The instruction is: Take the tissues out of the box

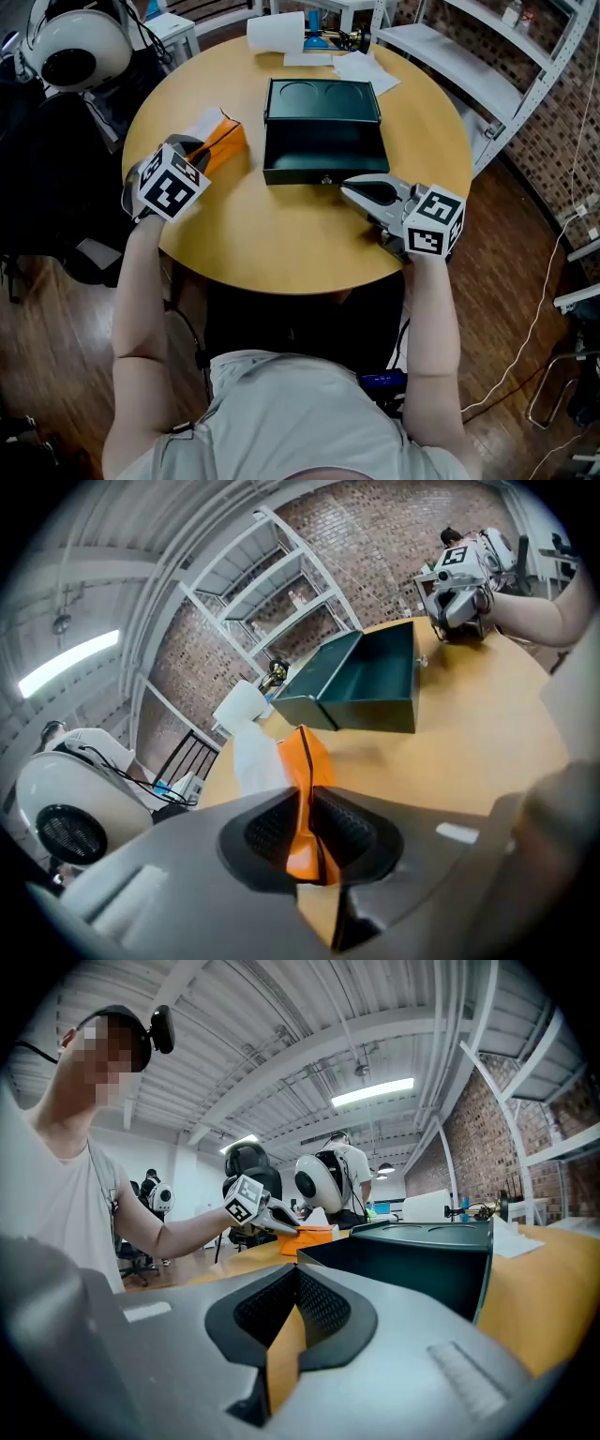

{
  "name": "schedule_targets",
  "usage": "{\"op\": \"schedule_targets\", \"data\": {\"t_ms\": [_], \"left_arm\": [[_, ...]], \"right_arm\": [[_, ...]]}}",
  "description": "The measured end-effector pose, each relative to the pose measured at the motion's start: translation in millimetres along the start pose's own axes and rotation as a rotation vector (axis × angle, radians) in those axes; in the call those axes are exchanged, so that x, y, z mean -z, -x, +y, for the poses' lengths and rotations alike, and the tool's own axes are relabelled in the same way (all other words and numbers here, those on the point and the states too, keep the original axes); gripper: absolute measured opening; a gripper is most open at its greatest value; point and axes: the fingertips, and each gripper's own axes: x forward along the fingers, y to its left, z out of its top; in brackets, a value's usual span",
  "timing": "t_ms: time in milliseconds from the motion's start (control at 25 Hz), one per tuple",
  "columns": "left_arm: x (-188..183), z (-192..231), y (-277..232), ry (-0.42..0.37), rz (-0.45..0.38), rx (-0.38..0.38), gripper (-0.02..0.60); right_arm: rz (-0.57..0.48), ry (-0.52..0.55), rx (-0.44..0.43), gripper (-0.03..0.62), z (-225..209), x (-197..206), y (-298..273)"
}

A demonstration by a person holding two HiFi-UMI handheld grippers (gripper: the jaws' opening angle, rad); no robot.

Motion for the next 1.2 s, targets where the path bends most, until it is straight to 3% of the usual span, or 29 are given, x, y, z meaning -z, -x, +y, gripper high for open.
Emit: {"op": "schedule_targets", "data": {"t_ms": [200,280,360,440,480,520,560,640,840,1000,1200], "left_arm": [[-13,10,12,-0.057,-0.025,-0.069,0.135],[-36,20,34,-0.026,-0.118,-0.128,0.144],[-74,18,65,0.038,-0.295,-0.133,0.144],[-116,-5,93,0.147,-0.530,-0.016,0.122],[-133,-22,102,0.208,-0.639,0.078,0.049],[-146,-40,106,0.266,-0.725,0.175,0.000],[-153,-57,104,0.310,-0.780,0.259,0.000],[-158,-88,88,0.342,-0.805,0.361,0.000],[-155,-128,51,0.413,-0.799,0.465,0.000],[-150,-133,39,0.477,-0.813,0.508,0.000],[-146,-136,37,0.481,-0.815,0.527,0.000]], "right_arm": [[-0.003,-0.006,0.000,0.002,-1,2,-1],[-0.001,-0.005,0.000,0.002,-3,2,-3],[-0.002,-0.004,0.001,0.002,-3,1,-3],[-0.002,-0.003,0.002,0.002,-3,1,-1],[-0.002,-0.004,0.003,0.002,-3,1,-1],[-0.002,-0.005,0.003,0.002,-2,1,-1],[-0.002,-0.006,0.003,0.002,-2,1,-1],[0.000,-0.006,0.001,0.002,-2,1,-2],[0.001,-0.005,-0.001,0.002,-1,2,-3],[0.004,-0.006,-0.003,0.000,-1,2,-3],[0.004,-0.005,-0.002,0.000,-1,1,-2]]}}
